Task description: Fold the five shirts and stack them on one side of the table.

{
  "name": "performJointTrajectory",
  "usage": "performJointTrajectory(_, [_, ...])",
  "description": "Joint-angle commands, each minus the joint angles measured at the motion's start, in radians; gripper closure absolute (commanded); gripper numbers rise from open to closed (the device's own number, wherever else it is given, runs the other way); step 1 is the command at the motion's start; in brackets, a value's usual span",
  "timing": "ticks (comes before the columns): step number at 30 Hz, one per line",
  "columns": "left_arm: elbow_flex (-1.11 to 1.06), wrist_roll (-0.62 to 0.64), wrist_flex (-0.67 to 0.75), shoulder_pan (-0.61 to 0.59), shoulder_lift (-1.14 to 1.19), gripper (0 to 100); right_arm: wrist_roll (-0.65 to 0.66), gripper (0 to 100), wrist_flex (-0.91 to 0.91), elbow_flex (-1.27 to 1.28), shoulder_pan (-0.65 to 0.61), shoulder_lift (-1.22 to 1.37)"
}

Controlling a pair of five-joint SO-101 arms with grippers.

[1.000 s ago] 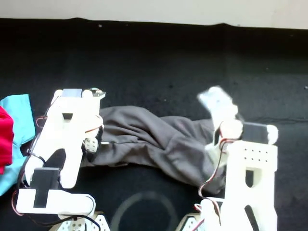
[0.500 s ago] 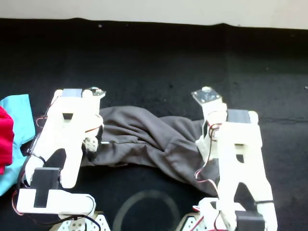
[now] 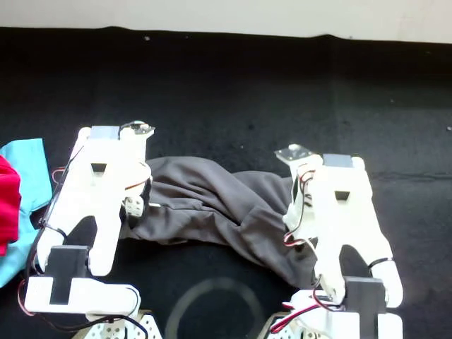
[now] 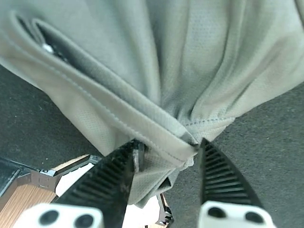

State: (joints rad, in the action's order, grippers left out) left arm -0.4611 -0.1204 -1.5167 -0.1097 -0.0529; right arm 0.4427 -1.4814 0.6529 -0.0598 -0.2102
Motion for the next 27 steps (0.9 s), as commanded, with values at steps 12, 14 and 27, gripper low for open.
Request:
performJointTrajectory(12, [0.09,-0.002,0.005,0.01,0.005,99,-0.018,99.4,0.047,-0.096,-0.002,-0.159])
performJointTrajectory(14, [0.159,0.0,0.005,0.002,0.007,99,-0.021,99.4,0.064,-0.168,-0.002,-0.148])
performJointTrajectory(27, [0.74,0.0,-0.002,-0.102,0.008,99,-0.069,99.3,0.051,-0.998,-0.004,0.252])
